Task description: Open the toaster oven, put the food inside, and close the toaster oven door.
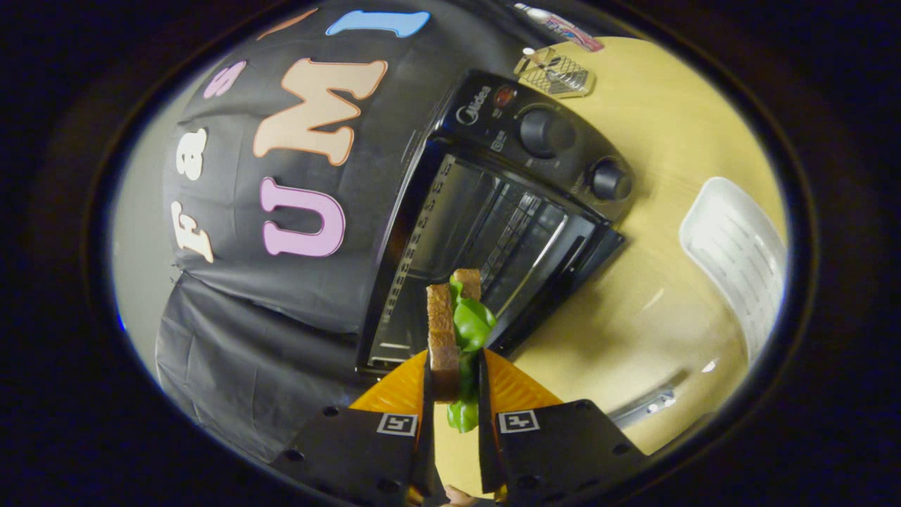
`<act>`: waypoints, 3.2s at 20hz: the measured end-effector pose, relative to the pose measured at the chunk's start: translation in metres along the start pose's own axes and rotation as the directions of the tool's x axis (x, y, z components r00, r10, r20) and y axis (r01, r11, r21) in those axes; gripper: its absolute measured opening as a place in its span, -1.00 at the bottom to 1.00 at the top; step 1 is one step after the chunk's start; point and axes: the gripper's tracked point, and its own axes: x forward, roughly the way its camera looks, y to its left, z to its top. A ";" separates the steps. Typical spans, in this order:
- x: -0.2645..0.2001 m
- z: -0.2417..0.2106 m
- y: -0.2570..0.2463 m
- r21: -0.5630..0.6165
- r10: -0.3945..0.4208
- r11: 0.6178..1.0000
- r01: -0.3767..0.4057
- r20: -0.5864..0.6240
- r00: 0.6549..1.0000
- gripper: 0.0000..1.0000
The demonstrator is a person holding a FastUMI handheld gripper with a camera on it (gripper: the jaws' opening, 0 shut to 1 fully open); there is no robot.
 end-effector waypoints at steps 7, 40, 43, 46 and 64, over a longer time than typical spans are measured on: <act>0.050 0.038 0.001 0.036 -0.031 0.999 0.027 0.108 0.994 -0.45; -0.121 -0.052 -0.143 -0.699 -0.544 0.640 0.318 -0.120 0.830 1.00; -0.111 -0.052 -0.153 -0.707 -0.560 0.626 0.329 -0.114 0.820 1.00; -0.102 -0.048 -0.157 -0.704 -0.561 0.624 0.340 -0.101 0.822 1.00; -0.084 0.026 -0.014 -0.586 -0.236 0.775 0.239 0.082 0.968 1.00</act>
